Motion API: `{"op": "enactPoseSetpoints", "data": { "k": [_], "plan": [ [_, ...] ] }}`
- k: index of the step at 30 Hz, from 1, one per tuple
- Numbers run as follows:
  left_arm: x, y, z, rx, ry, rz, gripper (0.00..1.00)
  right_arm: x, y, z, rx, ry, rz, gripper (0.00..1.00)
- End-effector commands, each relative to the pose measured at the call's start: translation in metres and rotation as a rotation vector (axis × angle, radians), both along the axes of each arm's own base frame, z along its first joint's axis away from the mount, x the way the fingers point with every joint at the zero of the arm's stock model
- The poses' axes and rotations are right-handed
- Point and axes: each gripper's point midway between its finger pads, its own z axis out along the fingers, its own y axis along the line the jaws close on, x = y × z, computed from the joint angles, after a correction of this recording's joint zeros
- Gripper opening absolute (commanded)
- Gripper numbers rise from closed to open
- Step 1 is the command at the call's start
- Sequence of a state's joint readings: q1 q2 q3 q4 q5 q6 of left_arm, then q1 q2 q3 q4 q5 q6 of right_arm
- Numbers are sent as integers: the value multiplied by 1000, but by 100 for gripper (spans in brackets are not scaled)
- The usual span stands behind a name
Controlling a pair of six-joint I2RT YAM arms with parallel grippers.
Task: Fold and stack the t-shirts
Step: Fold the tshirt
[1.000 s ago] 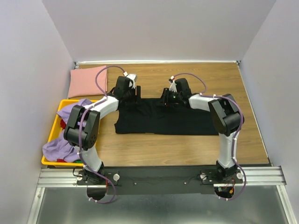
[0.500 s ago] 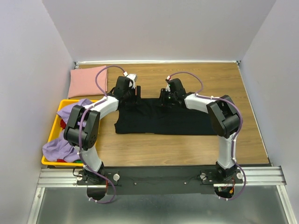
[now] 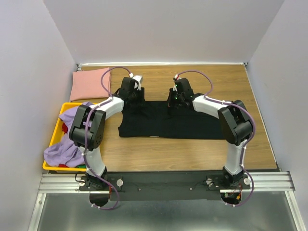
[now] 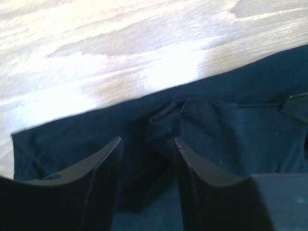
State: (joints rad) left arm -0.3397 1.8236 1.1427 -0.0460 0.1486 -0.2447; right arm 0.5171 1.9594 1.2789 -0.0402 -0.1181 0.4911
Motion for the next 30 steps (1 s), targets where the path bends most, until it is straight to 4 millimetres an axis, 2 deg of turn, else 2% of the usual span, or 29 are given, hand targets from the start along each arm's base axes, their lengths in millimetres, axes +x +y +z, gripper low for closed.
{"op": "enactPoseSetpoints", "data": {
  "k": [1,5,10,13,15,18,20,22,25,30],
  "plan": [
    [16,-11,7,-31,-21,-43,53,0,2,-4,-16,-1,13,7],
    [25,-14,-7,-19,4,-50,53,0,4,-7,-15,3,25,6],
    [35,-17,-10,-12,3,-57,54,-2,5,-10,-10,9,32,6],
    [33,-16,-16,-7,20,-59,52,-2,4,-12,-9,10,32,6],
    [31,-16,-18,-4,24,-60,47,-3,5,-12,-8,9,33,6],
    [31,-16,-19,0,23,-63,24,-3,5,-13,-5,12,33,6],
    [33,-16,-17,0,20,-69,15,-3,6,-12,1,13,35,6],
    [33,-17,-16,4,21,-76,0,-3,6,-12,1,11,35,6],
    [36,-16,-9,19,3,-83,0,-4,5,-12,0,10,35,6],
    [51,-19,22,26,-79,-107,0,-7,3,-15,-7,13,37,6]
  ]
}}
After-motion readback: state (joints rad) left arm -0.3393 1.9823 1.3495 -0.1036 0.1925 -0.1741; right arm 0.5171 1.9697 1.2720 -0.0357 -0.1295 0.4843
